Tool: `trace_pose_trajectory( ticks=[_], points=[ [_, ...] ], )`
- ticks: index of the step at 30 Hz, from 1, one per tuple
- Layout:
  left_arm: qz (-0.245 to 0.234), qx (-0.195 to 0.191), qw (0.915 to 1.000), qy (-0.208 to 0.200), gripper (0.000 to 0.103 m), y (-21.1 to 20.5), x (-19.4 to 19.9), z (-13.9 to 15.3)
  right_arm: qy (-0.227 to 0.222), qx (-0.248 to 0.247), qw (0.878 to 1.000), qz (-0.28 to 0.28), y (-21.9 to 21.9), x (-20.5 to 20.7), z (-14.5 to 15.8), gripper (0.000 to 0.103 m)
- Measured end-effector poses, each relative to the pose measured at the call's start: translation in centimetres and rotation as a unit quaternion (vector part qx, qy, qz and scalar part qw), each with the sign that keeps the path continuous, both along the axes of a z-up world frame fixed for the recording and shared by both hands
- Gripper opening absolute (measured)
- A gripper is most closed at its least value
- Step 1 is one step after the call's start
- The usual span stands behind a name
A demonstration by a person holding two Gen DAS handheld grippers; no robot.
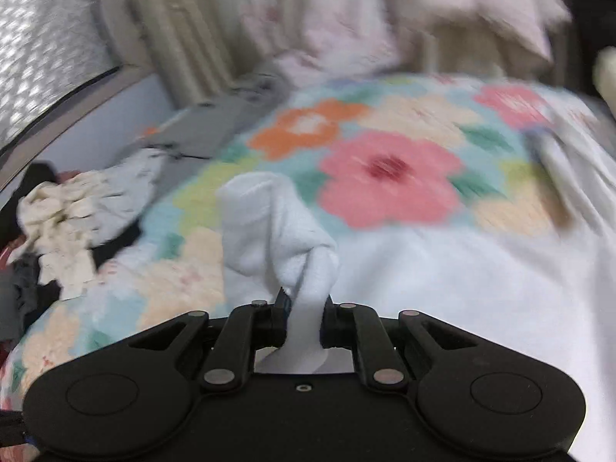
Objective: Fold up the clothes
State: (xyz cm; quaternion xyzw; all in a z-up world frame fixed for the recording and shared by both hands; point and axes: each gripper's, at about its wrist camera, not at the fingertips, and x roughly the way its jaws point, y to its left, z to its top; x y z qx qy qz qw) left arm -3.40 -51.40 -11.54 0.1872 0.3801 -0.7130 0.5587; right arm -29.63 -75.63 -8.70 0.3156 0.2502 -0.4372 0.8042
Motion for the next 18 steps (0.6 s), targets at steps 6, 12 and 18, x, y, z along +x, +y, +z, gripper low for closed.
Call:
trace_pose_trajectory(
  ticks=[6,12,18],
  points=[
    [0.024,0.033,0.9988,0.026,0.075,-0.9,0.8,-1.2,-0.001,0.010,0.999,-0.032,-0.8,-2.6,0.2,0.045],
    [-0.039,0.004,0.9982,0.046,0.005,-0.7,-0.5,-1.3,-0.036,0.027,0.999,0.004,-1.9,-1.6,-0.3,0.017],
    [0.038,-0.090,0.9847,-0.144,0.005,2.2,-0.4,2.7,-0.129,0.038,0.986,0.097,-2.2,1.6,1.6,0.011]
  ],
)
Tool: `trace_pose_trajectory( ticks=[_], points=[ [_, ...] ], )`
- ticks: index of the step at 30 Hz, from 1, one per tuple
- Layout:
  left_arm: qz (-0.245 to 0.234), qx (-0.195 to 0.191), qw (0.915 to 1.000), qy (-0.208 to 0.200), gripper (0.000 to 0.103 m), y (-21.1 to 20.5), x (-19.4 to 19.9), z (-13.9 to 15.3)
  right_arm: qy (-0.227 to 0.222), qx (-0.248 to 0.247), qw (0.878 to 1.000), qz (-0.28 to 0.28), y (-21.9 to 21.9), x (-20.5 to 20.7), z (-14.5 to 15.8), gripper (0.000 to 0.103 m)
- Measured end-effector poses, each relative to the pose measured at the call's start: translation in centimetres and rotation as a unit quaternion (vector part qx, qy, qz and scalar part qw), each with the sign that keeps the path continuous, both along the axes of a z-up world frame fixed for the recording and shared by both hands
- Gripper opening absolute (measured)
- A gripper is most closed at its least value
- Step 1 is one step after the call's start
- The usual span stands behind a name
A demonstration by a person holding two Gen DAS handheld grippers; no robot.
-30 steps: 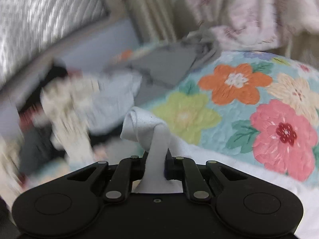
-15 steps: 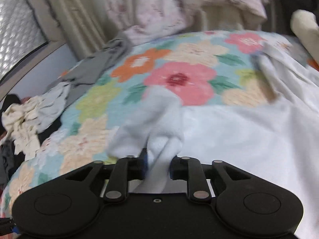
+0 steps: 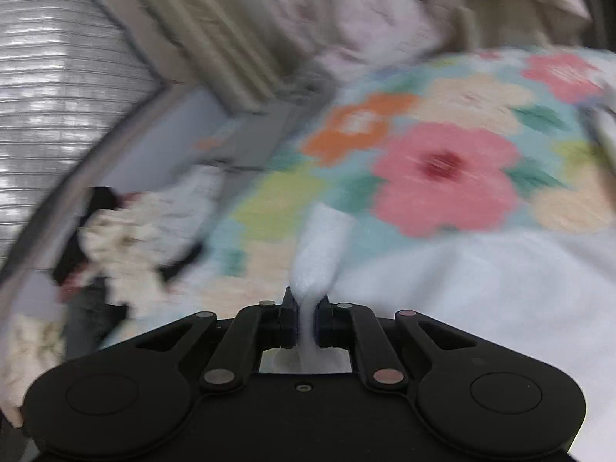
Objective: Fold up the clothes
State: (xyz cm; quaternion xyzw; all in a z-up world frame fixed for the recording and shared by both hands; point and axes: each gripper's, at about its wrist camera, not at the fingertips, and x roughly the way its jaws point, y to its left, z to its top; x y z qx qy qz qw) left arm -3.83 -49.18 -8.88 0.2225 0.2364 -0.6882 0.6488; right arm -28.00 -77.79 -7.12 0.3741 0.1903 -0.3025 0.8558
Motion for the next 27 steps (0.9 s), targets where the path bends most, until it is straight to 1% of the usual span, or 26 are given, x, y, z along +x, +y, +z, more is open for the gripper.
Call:
trace_pose_trajectory(
  ticks=[1,3,5,6,7,8,9,10,11,12,14,16,18,20,21,22,23,24,26,27],
  points=[
    [0.020,-0.007,0.9997,0.011,0.006,0.4,1.1,0.7,-0.017,0.000,1.000,0.007,0.0,0.8,0.6,0.011],
    [0.044,-0.015,0.9984,0.032,0.006,1.4,3.0,1.8,-0.055,0.005,0.998,0.010,-0.4,2.4,1.5,0.011],
    [0.068,-0.018,0.9971,0.028,0.006,2.8,3.6,2.8,-0.083,-0.008,0.997,0.003,-0.7,4.1,2.7,0.011],
    [0.080,-0.019,0.9966,0.013,0.006,3.7,3.5,3.1,-0.096,-0.021,0.995,0.007,-0.7,5.1,3.4,0.011],
    [0.089,-0.016,0.9959,0.001,0.006,4.4,3.3,3.3,-0.102,-0.040,0.994,0.011,-0.7,6.1,4.2,0.011],
    [0.096,-0.007,0.9954,-0.003,0.007,4.9,3.1,3.2,-0.098,-0.063,0.993,0.011,-0.4,7.1,4.8,0.013],
    [0.105,0.009,0.9944,0.000,0.007,5.3,3.0,3.1,-0.087,-0.082,0.993,0.013,-0.3,8.3,5.2,0.021],
    [0.118,0.031,0.9925,0.007,0.008,5.6,3.0,2.8,-0.065,-0.095,0.993,0.017,-0.3,9.7,5.3,0.026],
    [0.128,0.049,0.9905,0.012,0.011,5.7,3.1,2.3,-0.047,-0.102,0.993,0.021,-0.3,11.0,5.2,0.047],
    [0.143,0.059,0.9879,0.005,0.014,5.7,3.2,2.0,-0.034,-0.100,0.994,0.026,-0.4,11.8,5.0,0.053],
    [0.173,0.079,0.9817,-0.011,0.016,5.6,3.5,1.4,-0.017,-0.094,0.995,0.033,-0.3,13.0,4.7,0.053],
    [0.203,0.069,0.9767,0.006,0.016,6.0,4.9,1.9,-0.043,-0.077,0.996,0.019,0.6,11.7,4.7,0.053],
    [0.219,0.061,0.9737,0.015,0.016,6.5,5.8,2.3,-0.064,-0.056,0.996,0.011,2.0,9.1,4.5,0.055],
    [0.215,0.048,0.9748,0.034,0.017,7.1,6.1,2.6,-0.060,-0.051,0.997,0.000,4.2,6.0,4.4,0.055],
    [0.203,0.046,0.9771,0.042,0.018,7.2,6.0,2.7,-0.058,-0.054,0.997,-0.002,5.6,4.1,4.4,0.055],
    [0.188,0.046,0.9802,0.041,0.019,7.2,5.7,2.8,-0.056,-0.056,0.997,-0.006,7.3,2.0,4.4,0.055],
    [0.170,0.043,0.9838,0.036,0.024,6.9,5.0,3.0,-0.054,-0.060,0.997,-0.013,9.2,-0.2,4.5,0.056],
    [0.155,0.039,0.9866,0.031,0.029,6.5,4.4,3.1,-0.050,-0.066,0.996,-0.029,11.1,-2.6,4.4,0.056],
    [0.115,0.024,0.9926,0.029,0.035,6.0,2.6,3.5,-0.041,-0.071,0.994,-0.071,14.9,-6.7,4.4,0.058],
    [0.095,0.017,0.9949,0.028,0.038,5.7,1.7,3.7,-0.029,-0.073,0.992,-0.100,17.0,-8.7,4.3,0.058]
  ],
)
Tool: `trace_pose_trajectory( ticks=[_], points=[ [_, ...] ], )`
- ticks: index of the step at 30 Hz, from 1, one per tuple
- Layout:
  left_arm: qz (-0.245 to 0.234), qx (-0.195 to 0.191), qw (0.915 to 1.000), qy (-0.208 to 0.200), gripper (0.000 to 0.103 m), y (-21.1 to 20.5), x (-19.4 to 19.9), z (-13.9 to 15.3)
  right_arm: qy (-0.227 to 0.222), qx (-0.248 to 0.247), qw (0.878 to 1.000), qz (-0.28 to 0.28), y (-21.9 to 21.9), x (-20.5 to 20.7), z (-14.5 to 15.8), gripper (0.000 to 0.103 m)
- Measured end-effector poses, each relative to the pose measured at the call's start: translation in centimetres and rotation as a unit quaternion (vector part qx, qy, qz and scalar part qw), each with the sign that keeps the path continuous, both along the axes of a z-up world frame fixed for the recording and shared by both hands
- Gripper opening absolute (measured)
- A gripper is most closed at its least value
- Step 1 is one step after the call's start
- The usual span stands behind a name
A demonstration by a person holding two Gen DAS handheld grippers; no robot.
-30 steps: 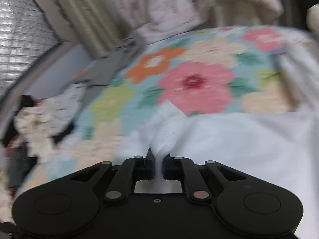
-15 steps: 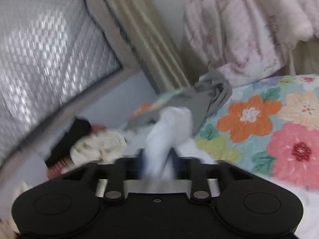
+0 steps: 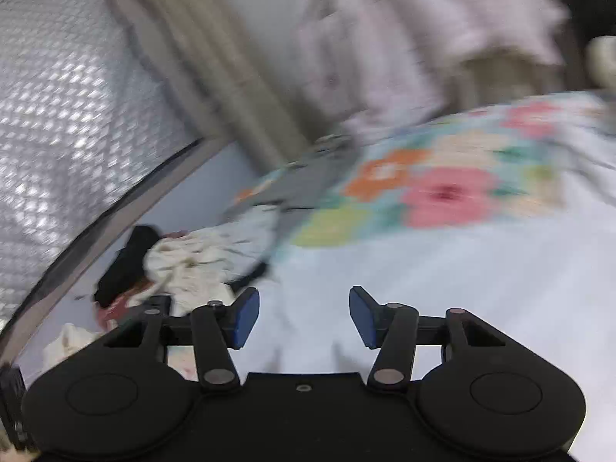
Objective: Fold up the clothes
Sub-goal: 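Lay the held fabric down and open both grippers, then move both open grippers over the folded white garment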
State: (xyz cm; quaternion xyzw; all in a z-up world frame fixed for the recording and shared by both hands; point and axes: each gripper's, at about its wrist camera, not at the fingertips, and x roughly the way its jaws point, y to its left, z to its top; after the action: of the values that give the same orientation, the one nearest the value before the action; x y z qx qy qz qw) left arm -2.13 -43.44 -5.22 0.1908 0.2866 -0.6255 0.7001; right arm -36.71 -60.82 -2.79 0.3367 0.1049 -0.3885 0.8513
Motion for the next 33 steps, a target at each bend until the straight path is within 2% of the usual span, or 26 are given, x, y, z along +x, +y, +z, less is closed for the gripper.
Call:
trace_pose_trajectory(
  ticks=[2,5,8,10,12,14,16,20,24,25,27,28,29,30,31,33],
  points=[
    [-0.034,-0.014,0.9993,0.009,0.042,-0.4,-1.9,0.6,0.045,-0.006,0.997,-0.057,4.3,-3.6,0.1,0.058],
    [-0.085,-0.031,0.9957,0.020,0.043,-0.8,-4.9,1.6,0.113,-0.010,0.987,-0.114,11.1,-8.7,0.5,0.058],
    [-0.157,-0.044,0.9862,0.030,0.043,-1.2,-8.8,2.2,0.151,0.019,0.975,-0.162,18.2,-14.5,0.3,0.059],
    [-0.205,-0.046,0.9770,0.035,0.043,-1.5,-11.6,2.6,0.159,0.055,0.966,-0.197,22.3,-18.3,-0.6,0.059],
    [-0.258,-0.051,0.9636,0.045,0.043,-1.9,-14.6,2.7,0.159,0.097,0.955,-0.232,26.1,-22.1,-1.8,0.059],
    [-0.314,-0.043,0.9462,0.065,0.043,-2.8,-17.5,2.1,0.142,0.128,0.946,-0.260,29.5,-25.3,-3.3,0.059],
    [-0.353,-0.028,0.9329,0.067,0.043,-3.7,-20.0,1.4,0.116,0.145,0.940,-0.287,32.0,-27.6,-5.1,0.059],
    [-0.404,-0.015,0.9127,0.057,0.043,-4.5,-24.6,0.6,0.075,0.157,0.935,-0.309,32.5,-29.0,-8.3,0.059],
    [-0.450,-0.011,0.8924,0.036,0.045,-4.2,-28.5,0.7,-0.033,0.166,0.943,-0.287,30.6,-29.0,-10.6,0.059],
    [-0.459,-0.011,0.8881,0.031,0.045,-4.2,-29.4,0.7,-0.044,0.168,0.945,-0.276,29.9,-28.6,-11.0,0.059],
    [-0.474,-0.007,0.8800,0.021,0.047,-4.2,-31.1,0.9,-0.029,0.165,0.951,-0.260,28.7,-27.3,-11.7,0.058],
    [-0.482,-0.004,0.8759,0.016,0.047,-4.2,-32.0,1.0,-0.004,0.154,0.955,-0.253,28.3,-26.5,-11.6,0.053],
    [-0.489,-0.006,0.8723,0.010,0.047,-4.1,-32.8,1.1,0.016,0.141,0.959,-0.244,28.1,-25.9,-11.4,0.030],
    [-0.500,-0.009,0.8660,0.007,0.047,-4.1,-33.5,1.3,0.024,0.122,0.965,-0.232,28.3,-25.5,-10.8,0.018],
    [-0.513,-0.012,0.8584,0.005,0.047,-3.7,-34.1,1.5,0.026,0.101,0.969,-0.226,28.6,-25.5,-10.0,0.017],
    [-0.540,-0.016,0.8415,-0.001,0.047,-2.9,-35.3,2.0,0.041,0.063,0.968,-0.239,29.8,-26.1,-8.1,0.015]
  ],
)
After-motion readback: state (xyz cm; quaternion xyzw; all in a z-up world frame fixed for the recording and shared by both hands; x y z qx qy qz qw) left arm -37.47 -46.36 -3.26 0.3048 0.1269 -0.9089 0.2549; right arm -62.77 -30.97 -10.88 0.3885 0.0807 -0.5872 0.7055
